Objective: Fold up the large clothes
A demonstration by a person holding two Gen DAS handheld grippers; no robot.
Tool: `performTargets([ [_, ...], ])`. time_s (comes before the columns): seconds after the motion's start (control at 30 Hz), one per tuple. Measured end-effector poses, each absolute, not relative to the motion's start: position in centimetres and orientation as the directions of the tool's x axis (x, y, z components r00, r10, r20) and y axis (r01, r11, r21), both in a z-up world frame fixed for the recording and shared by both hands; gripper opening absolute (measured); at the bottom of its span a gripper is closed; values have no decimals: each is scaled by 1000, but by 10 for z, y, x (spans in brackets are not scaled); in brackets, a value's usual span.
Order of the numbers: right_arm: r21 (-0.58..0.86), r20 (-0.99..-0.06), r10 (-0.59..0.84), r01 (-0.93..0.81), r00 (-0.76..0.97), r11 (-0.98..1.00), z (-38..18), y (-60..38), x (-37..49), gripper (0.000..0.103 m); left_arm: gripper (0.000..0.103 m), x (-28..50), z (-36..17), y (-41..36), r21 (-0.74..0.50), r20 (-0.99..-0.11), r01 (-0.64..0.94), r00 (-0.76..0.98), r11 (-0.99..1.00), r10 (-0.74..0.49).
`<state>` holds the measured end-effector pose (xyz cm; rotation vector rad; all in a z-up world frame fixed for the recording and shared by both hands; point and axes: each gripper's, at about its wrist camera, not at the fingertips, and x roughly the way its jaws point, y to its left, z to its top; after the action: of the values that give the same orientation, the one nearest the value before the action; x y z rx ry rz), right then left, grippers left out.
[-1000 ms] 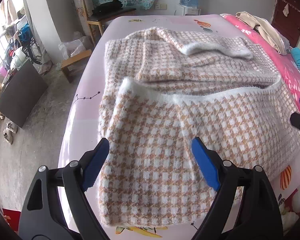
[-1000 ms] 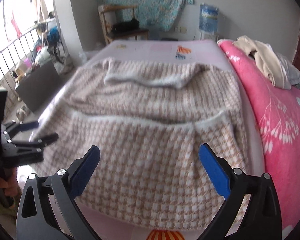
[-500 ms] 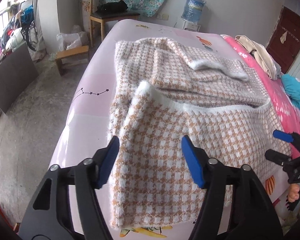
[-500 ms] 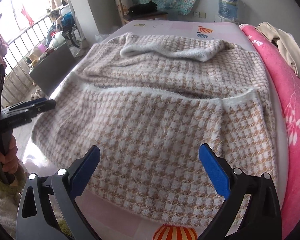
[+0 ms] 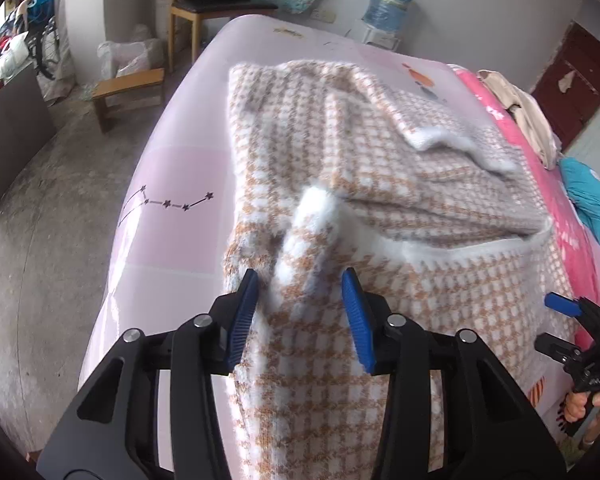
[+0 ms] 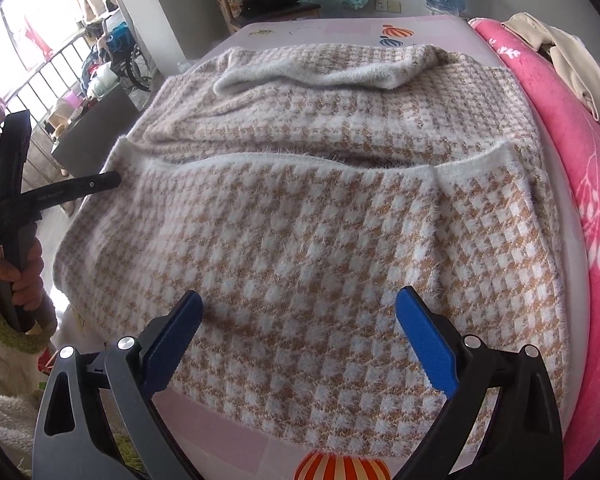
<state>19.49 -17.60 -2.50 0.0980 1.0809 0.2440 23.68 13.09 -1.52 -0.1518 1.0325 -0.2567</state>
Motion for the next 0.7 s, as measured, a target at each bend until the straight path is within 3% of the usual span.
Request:
performTargets([
  [0.1,194,-862,243,-152,446,969,-25,-176,196,95,39,235,-11,132,-289,-807,171,485,942,-336],
  [0.33,210,-856,258,-155,447,965,-25,-178,199,93,39,252,-26,125,-269,-845,154,436,951,-310],
  [0.5,245,-839,273,-122,470,962,-18,-199,190,86,39,253,-22,111,-204,-860,174,437,963,-261],
  [0.7,243,-807,221,-34,548,970,0,-250,188,80,42,246,-26,89,-20,-884,192,455,981,-108],
])
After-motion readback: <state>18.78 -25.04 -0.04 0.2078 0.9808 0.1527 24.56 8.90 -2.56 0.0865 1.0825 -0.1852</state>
